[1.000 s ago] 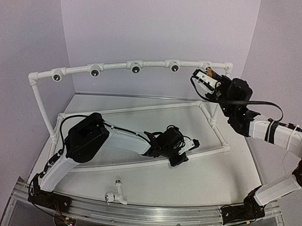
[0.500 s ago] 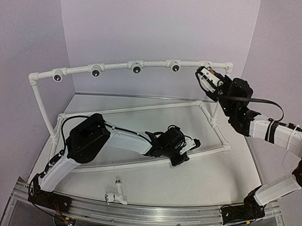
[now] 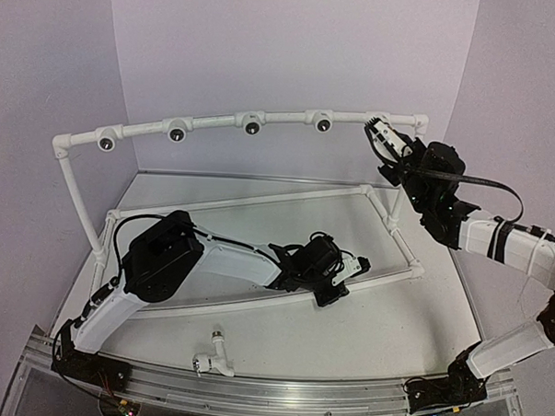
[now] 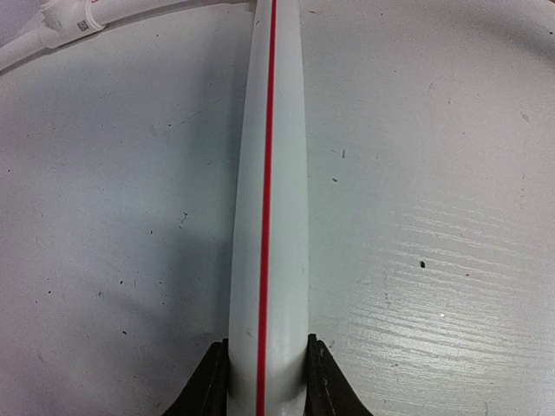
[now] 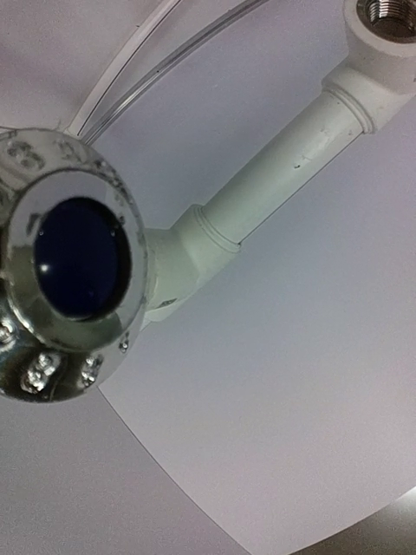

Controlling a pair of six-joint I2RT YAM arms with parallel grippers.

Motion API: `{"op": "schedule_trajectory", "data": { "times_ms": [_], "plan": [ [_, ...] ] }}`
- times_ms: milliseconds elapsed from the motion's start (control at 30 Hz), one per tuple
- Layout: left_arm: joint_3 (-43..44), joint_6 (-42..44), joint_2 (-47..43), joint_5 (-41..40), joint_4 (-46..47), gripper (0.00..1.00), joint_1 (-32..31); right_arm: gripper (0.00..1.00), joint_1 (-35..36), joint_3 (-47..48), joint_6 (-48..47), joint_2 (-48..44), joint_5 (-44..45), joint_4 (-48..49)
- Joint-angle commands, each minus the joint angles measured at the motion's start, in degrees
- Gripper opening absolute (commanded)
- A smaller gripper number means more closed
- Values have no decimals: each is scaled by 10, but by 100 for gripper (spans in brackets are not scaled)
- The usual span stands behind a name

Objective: Install the water faucets
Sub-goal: Screw the water faucet onto the adaptor.

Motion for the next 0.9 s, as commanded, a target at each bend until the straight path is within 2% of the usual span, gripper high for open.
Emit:
{"op": "schedule_trajectory", "data": {
  "times_ms": [0, 867],
  "plan": [
    [-37, -24, 63, 11, -161, 0, -46, 0, -31, 42, 58, 7, 51, 22],
    [-17, -22, 76, 10, -176, 0, -47, 0, -77, 23, 201, 4, 10, -3]
  ]
}}
